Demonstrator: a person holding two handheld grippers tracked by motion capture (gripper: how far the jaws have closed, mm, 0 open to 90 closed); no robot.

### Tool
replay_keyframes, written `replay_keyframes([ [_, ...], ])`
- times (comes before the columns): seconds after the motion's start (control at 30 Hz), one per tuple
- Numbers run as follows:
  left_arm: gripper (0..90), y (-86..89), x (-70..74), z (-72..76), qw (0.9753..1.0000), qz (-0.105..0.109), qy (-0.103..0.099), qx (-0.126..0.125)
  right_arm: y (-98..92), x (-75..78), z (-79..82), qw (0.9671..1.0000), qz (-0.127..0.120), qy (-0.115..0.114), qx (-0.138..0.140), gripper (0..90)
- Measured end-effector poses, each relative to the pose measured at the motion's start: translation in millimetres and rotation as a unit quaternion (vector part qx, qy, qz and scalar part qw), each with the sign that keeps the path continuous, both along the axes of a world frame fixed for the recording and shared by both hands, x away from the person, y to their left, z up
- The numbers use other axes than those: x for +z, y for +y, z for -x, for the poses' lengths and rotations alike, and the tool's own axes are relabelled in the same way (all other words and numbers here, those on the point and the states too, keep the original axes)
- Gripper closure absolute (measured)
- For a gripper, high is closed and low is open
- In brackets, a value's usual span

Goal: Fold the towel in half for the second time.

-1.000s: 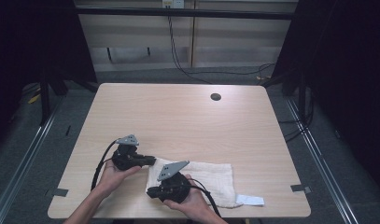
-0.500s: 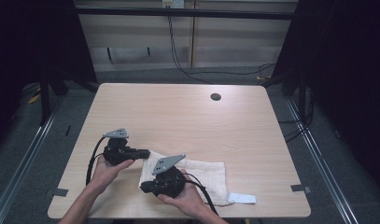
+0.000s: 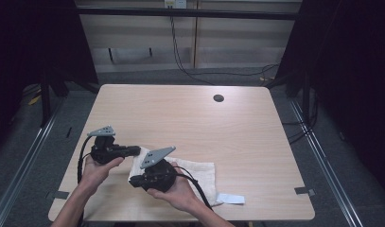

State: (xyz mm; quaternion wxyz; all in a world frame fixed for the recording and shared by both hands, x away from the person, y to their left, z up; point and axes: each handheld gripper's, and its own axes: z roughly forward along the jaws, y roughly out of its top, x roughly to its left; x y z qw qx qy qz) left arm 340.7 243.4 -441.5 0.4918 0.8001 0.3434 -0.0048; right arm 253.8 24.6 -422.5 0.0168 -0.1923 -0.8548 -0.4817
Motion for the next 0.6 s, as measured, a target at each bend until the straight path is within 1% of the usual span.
replay_keyframes([
  [0.03,85.8,2.0,2.5,0.0,1.0,0.003,-0.001,0.003,1.9,1.7,-0.9,1.0,-0.001,-0.003,0.001,86.1],
  [0.07,85.8,4.3,4.7,0.1,0.9999,0.007,-0.009,0.004,4.0,3.3,-1.6,1.0,-0.004,-0.003,0.002,86.0],
  [0.1,85.7,4.3,4.7,0.1,0.9999,0.007,-0.009,0.004,5.9,4.9,-2.3,1.0,-0.004,-0.006,0.003,86.1],
  [0.13,85.7,9.5,8.8,0.5,0.9997,0.017,-0.015,0.007,7.7,6.4,-3.0,0.9999,-0.006,-0.007,0.004,86.0],
  [0.23,85.8,16.2,12.0,0.3,0.9996,0.014,-0.017,0.017,12.6,9.7,-4.9,0.9998,-0.016,-0.008,0.005,86.1],
  [0.3,85.8,18.4,13.5,0.3,0.9995,0.016,-0.018,0.019,14.0,10.4,-5.6,0.9998,-0.021,-0.007,0.003,86.1],
  [0.33,85.8,22.5,17.2,0.5,0.9993,0.018,-0.023,0.024,17.1,12.0,-7.1,0.9996,-0.027,-0.007,0.004,86.1],
  [0.37,85.8,23.8,19.1,1.3,0.9991,0.022,-0.025,0.027,18.4,13.2,-7.8,0.9995,-0.031,-0.007,0.005,86.1],
  [0.43,85.8,24.5,21.2,2.5,0.999,0.021,-0.027,0.028,19.6,14.4,-8.0,0.9994,-0.034,-0.008,0.005,86.1],
  [0.47,85.8,25.8,26.4,4.7,0.9988,0.022,-0.032,0.03,22.1,16.6,-7.5,0.999,-0.043,-0.011,0.007,86.1],
  [0.5,85.8,25.8,26.4,4.7,0.9988,0.022,-0.032,0.03,23.7,17.2,-6.6,0.9988,-0.047,-0.009,0.008,86.1],
  [0.53,85.8,27.3,31.6,6.7,0.9986,0.021,-0.038,0.031,25.3,17.3,-6.0,0.9987,-0.049,-0.01,0.009,86.1],
  [0.57,85.8,27.3,31.6,6.7,0.9986,0.021,-0.038,0.031,26.7,17.8,-5.6,0.9985,-0.053,-0.011,0.009,86.1],
  [0.6,85.8,28.6,36.6,8.3,0.9982,0.023,-0.042,0.035,28.1,19.1,-5.7,0.9983,-0.056,-0.012,0.011,86.1],
])
